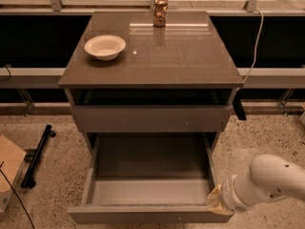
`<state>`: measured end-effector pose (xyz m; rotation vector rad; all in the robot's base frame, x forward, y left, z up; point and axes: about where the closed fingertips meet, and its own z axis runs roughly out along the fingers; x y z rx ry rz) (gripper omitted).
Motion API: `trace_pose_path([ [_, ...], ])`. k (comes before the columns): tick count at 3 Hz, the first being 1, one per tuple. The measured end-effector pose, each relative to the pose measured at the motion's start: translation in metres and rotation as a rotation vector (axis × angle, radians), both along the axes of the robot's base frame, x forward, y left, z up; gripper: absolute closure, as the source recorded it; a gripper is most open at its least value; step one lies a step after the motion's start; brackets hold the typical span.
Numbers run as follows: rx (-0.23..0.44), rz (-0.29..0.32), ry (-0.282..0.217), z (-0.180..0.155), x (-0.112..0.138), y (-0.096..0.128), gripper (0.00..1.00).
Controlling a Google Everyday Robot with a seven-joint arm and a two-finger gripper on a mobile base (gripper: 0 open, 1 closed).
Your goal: Close middle drawer
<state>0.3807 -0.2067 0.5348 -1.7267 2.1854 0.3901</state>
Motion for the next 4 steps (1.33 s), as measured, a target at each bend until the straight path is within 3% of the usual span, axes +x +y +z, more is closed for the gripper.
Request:
trace_pose_path([
  [2, 0.017, -0.044, 0.128, -0.061, -0.020, -0.007, 1.00],
  [3, 0.034, -0.073, 0.172, -0.087, -0.026, -0.010, 1.00],
  [4, 0.061, -0.117, 0.183, -0.109, -0.014, -0.012, 1.00],
])
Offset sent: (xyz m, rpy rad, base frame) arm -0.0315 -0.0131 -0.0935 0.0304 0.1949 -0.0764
